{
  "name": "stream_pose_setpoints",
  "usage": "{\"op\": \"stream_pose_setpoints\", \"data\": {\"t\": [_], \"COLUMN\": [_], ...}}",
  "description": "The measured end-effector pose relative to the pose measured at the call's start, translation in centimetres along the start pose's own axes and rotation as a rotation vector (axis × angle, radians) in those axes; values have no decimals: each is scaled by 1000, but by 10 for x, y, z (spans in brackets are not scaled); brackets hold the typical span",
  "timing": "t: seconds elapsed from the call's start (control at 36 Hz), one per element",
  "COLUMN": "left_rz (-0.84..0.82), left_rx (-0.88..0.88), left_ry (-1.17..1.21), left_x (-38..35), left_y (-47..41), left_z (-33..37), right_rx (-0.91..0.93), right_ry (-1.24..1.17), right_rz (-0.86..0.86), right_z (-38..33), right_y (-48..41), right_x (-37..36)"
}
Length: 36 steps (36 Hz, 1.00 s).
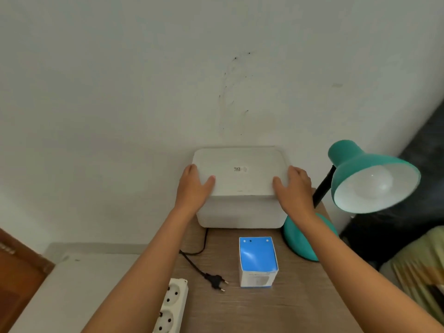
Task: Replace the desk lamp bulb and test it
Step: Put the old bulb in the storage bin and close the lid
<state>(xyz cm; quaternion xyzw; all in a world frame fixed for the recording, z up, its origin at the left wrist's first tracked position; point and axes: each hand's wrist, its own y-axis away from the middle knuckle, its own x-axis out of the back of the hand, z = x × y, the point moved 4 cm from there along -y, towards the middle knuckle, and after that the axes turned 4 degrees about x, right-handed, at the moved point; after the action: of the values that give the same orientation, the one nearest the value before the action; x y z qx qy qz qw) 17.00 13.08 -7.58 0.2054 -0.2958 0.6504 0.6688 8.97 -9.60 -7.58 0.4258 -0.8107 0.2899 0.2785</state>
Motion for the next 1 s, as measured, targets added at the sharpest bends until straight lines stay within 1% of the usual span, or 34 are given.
{"op": "stream_pose_setpoints", "data": {"t": [0.19,0.33,0.47,0.69,1.0], "left_rz": [17,17,24,-65,-32], "left_rx": [-12,-29,-23,32,-44], "left_ry": [-60,-96,-85,-23,-48], "left_x": [-4,-9,-10,-4,41], "left_y": [-5,-3,-5,-7,32], "left_z": [2,-2,-4,-4,15], "right_rx": [-6,-12,-11,-20,104], "right_ry": [6,14,-4,-4,-65], "right_rz": [19,-12,-22,-48,-62], "right_z": [3,8,8,2,-43], "right_y": [-7,-8,-8,-3,32], "right_x": [-5,-7,-7,-1,23]}}
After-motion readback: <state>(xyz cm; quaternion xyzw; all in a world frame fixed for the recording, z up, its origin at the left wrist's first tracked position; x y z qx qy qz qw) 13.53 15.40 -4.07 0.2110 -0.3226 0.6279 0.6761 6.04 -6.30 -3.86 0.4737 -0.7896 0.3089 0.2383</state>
